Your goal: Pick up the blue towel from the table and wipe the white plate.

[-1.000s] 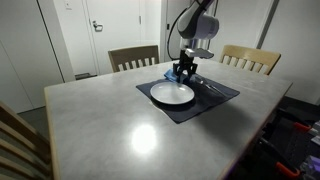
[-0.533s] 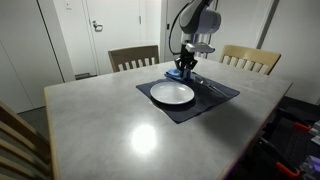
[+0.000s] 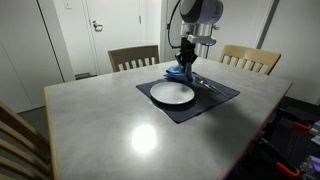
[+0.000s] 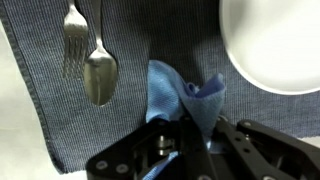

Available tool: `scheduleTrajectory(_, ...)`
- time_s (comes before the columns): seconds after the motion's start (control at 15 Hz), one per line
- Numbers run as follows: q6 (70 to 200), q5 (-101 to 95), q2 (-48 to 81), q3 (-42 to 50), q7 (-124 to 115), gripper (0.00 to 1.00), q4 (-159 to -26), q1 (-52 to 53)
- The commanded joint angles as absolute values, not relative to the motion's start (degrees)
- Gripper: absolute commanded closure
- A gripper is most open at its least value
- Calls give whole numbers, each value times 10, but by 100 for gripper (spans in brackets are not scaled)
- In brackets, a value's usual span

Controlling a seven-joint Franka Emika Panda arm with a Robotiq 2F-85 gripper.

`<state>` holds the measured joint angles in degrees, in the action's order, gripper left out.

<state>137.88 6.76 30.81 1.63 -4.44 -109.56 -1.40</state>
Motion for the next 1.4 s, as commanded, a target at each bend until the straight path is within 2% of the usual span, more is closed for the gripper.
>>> scheduleTrajectory(0.0,1335,63,224,0,-9,98,-1177,-16)
scheduleTrajectory(0.53,1312,62,128,-32,44,98,-1270,9)
scheduleTrajectory(1.33,1357,96,192,-59,103,98,-1254,22)
